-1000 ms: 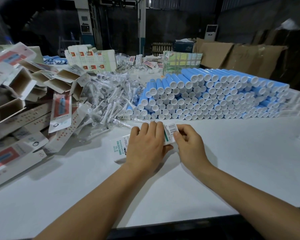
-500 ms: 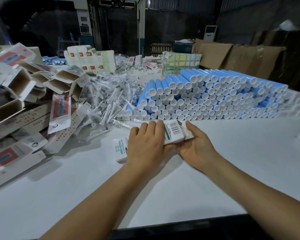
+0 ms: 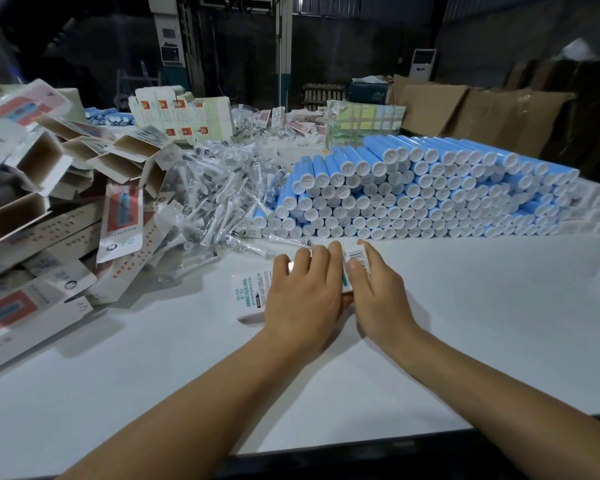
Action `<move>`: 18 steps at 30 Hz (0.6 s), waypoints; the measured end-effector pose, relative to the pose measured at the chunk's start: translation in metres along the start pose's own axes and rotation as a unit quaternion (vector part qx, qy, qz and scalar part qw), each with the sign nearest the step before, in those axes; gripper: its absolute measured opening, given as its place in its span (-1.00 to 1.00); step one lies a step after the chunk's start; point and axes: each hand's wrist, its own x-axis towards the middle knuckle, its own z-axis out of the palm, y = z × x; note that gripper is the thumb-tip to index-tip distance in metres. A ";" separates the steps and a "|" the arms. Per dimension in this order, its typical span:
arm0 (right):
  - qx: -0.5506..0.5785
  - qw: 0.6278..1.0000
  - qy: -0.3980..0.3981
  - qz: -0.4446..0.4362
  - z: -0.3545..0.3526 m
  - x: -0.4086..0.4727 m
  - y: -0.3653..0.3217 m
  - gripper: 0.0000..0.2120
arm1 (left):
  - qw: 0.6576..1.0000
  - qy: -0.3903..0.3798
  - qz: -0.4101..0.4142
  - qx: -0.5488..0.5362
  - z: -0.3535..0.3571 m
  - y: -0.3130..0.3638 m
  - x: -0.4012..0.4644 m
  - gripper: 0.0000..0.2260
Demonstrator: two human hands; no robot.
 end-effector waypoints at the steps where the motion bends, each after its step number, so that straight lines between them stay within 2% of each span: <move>1: 0.005 1.000 -0.008 0.007 0.000 -0.001 -0.001 -0.56 | 1.000 0.000 0.001 0.004 0.000 0.000 0.000 -0.40; 3: 0.084 0.995 -0.021 0.053 -0.001 -0.001 -0.001 -0.51 | 1.000 -0.003 0.003 0.002 0.002 0.000 -0.001 -0.39; 4: 0.181 0.979 -0.031 0.091 -0.003 0.000 -0.002 -0.56 | 1.000 -0.006 0.002 -0.004 0.002 -0.001 -0.001 -0.37; 6: 0.358 0.918 -0.058 0.159 -0.007 0.006 0.000 -0.61 | 1.000 -0.011 -0.003 -0.018 0.004 -0.002 0.000 -0.34; 7: 0.398 0.900 -0.072 0.164 -0.008 0.009 0.002 -0.59 | 1.000 -0.009 -0.006 -0.023 0.004 -0.003 0.000 -0.35; 8: 0.411 0.894 -0.076 0.161 -0.009 0.009 0.003 -0.61 | 1.000 -0.005 -0.007 -0.025 0.005 -0.004 -0.001 -0.35; 11: 0.388 0.908 -0.052 0.152 -0.008 0.009 0.004 -0.72 | 1.000 0.008 -0.002 -0.026 0.006 -0.006 -0.001 -0.38; 14: 0.366 0.921 -0.035 0.126 -0.007 0.009 0.005 -0.72 | 0.999 0.013 -0.008 -0.029 0.004 -0.007 -0.001 -0.39; 18: 0.371 0.921 -0.024 0.120 -0.009 0.009 0.004 -0.67 | 0.999 0.016 -0.005 -0.031 0.003 -0.007 -0.001 -0.40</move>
